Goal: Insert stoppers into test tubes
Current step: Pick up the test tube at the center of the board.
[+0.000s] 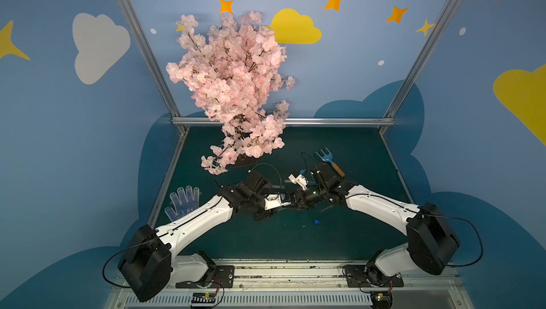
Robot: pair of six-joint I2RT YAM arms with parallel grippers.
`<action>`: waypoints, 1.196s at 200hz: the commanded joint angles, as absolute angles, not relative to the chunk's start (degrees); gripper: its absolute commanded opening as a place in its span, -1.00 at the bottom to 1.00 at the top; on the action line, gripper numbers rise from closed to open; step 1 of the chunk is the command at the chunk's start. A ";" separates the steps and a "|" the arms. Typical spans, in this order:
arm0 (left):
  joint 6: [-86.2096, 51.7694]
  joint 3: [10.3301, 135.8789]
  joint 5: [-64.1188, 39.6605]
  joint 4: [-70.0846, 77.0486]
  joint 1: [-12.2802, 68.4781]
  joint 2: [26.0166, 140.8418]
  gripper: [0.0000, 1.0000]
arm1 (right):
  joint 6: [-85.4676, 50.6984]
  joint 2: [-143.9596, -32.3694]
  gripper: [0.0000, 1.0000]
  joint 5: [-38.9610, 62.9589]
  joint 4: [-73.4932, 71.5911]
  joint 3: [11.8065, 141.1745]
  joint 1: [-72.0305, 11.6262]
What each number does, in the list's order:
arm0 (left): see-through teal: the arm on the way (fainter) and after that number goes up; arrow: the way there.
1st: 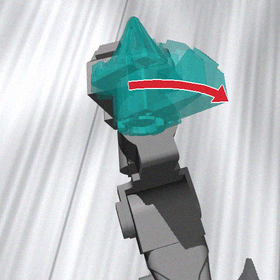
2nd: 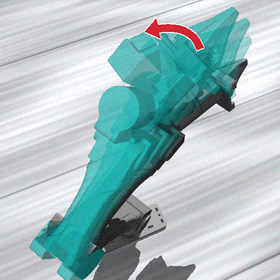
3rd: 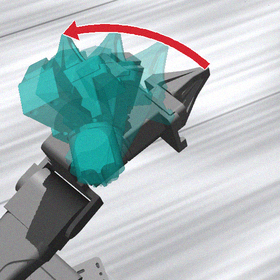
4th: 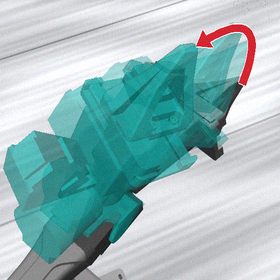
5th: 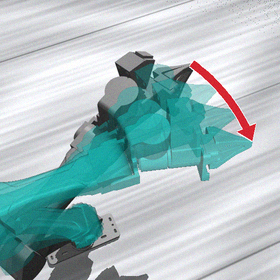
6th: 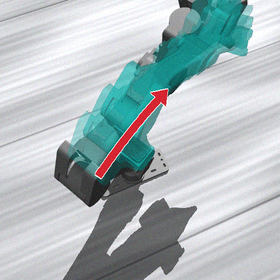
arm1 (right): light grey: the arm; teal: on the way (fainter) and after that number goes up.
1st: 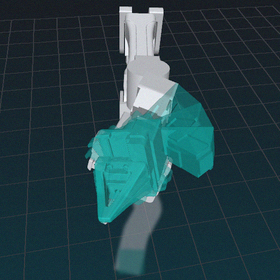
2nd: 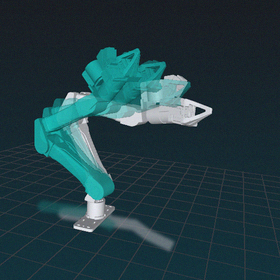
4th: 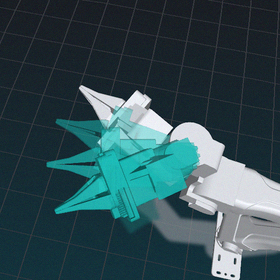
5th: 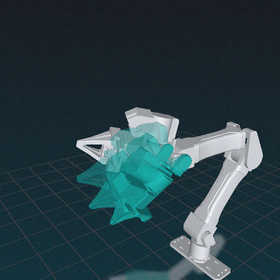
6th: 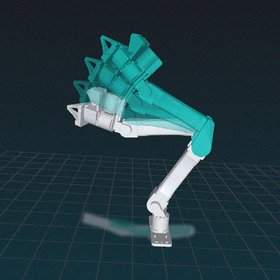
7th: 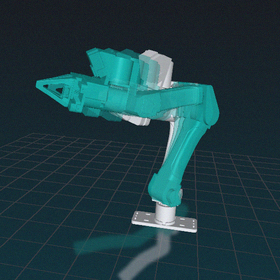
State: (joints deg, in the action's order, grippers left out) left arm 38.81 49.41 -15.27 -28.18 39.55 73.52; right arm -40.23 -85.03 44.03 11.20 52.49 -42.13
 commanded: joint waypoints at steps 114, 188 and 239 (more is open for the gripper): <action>37.46 45.23 -11.94 -23.48 39.64 68.92 -0.22 | -39.87 -84.52 -0.97 46.86 9.94 54.14 -42.36; 36.87 43.70 -12.98 -22.29 39.20 69.28 -0.54 | -40.90 -82.88 -0.97 48.84 8.40 53.65 -42.25; 36.91 43.48 -12.96 -22.73 39.22 68.55 -0.62 | -42.36 -82.67 -0.99 49.43 6.50 53.17 -42.14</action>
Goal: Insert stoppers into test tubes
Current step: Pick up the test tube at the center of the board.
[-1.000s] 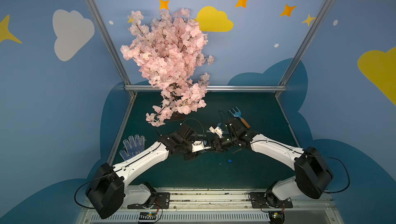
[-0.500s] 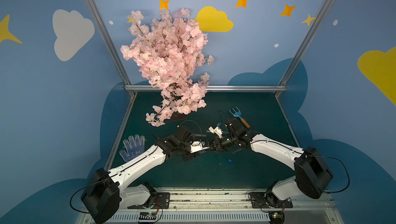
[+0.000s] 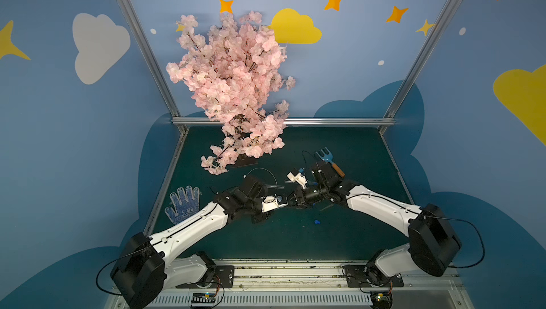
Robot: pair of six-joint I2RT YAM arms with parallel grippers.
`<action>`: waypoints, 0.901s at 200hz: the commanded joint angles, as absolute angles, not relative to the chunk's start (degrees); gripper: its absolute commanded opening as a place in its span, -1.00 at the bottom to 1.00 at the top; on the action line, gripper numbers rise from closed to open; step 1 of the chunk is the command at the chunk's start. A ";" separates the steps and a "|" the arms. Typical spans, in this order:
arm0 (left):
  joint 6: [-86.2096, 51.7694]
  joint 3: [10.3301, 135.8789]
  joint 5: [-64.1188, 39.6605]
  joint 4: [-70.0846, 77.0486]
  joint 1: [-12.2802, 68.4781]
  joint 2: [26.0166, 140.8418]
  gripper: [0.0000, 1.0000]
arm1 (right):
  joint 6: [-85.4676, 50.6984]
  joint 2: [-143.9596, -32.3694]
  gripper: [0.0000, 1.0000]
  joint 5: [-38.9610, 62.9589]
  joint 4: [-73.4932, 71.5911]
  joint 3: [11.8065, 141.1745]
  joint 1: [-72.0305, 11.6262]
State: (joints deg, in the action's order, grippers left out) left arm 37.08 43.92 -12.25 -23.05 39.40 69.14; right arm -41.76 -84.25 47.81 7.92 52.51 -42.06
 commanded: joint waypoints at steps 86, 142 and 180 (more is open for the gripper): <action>38.08 43.46 -12.96 -22.50 39.19 67.17 -0.96 | -42.38 -82.66 -0.64 49.01 6.55 52.91 -41.70; 39.11 43.63 -9.45 -23.98 39.20 66.87 -0.96 | -45.34 -74.03 0.32 46.29 1.79 49.20 -37.33; 39.20 44.05 -7.42 -25.89 39.16 68.70 -0.95 | -38.47 -66.62 0.29 34.50 15.33 47.27 -31.82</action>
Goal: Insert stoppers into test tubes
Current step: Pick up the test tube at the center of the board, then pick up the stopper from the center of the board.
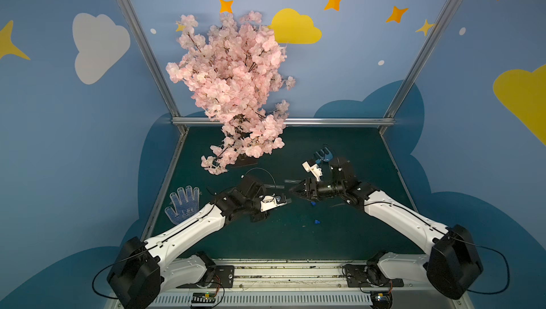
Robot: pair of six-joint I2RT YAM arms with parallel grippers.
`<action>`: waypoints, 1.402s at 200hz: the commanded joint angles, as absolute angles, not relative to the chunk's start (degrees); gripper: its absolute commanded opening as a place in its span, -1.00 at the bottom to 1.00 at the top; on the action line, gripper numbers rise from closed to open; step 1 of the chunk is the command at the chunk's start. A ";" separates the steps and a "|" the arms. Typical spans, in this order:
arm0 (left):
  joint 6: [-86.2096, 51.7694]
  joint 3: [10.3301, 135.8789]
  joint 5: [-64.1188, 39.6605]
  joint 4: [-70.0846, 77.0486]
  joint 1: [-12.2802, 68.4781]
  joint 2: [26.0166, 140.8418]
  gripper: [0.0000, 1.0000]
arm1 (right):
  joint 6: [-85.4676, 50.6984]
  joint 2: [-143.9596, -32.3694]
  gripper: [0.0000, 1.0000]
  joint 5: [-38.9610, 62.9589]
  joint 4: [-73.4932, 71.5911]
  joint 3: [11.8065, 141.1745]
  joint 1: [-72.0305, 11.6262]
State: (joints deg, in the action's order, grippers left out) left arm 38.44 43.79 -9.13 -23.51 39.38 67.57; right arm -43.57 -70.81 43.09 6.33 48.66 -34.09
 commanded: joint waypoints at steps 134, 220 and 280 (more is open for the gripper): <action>37.94 46.81 -2.75 -29.14 38.73 75.77 -0.95 | -29.94 -75.01 0.07 3.10 48.78 54.98 -35.22; 37.06 47.36 -5.51 -30.23 38.52 73.10 -0.96 | 13.95 -88.32 0.14 -0.16 42.70 74.21 -31.05; 35.42 48.01 -6.70 -29.80 37.57 74.73 -0.95 | 37.23 -84.51 0.12 10.94 35.25 57.86 -29.68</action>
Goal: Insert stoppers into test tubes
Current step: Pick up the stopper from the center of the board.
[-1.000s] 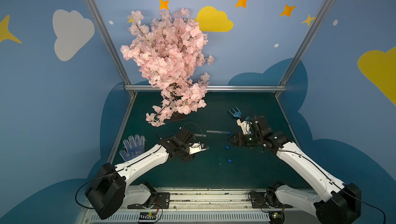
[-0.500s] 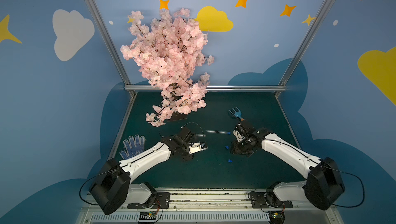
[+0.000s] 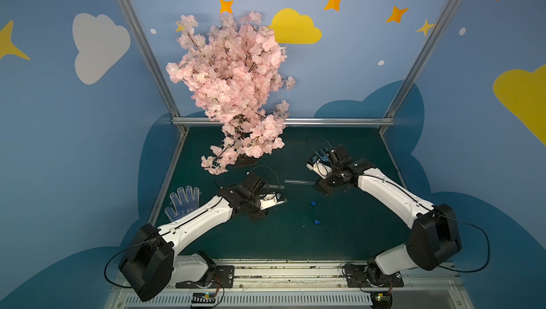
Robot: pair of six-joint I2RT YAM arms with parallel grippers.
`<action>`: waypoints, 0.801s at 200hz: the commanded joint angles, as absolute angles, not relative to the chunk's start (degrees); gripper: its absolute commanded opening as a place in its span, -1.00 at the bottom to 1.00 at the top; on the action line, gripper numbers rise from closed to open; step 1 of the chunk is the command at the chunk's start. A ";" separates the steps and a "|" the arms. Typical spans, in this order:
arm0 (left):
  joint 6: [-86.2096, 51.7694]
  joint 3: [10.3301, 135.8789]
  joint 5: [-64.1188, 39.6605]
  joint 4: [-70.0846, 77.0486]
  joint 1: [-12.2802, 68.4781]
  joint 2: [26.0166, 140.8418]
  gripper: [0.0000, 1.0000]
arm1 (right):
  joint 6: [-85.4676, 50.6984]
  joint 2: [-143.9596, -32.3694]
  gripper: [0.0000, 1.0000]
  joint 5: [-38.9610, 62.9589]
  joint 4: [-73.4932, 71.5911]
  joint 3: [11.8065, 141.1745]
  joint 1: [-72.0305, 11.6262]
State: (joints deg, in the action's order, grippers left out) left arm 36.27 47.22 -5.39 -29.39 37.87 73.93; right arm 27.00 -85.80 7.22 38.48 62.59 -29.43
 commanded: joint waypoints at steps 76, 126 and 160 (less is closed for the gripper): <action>35.07 47.50 -7.64 -28.23 34.79 77.68 -0.95 | 35.35 -89.71 -0.02 12.46 31.17 54.79 -29.67; 34.71 48.33 -10.44 -28.48 33.48 79.50 -0.96 | 32.75 -94.79 -0.17 12.86 32.15 56.34 -29.53; 34.34 49.01 -12.97 -28.26 31.93 79.80 -0.96 | 31.81 -96.53 -0.24 12.45 31.55 56.73 -29.48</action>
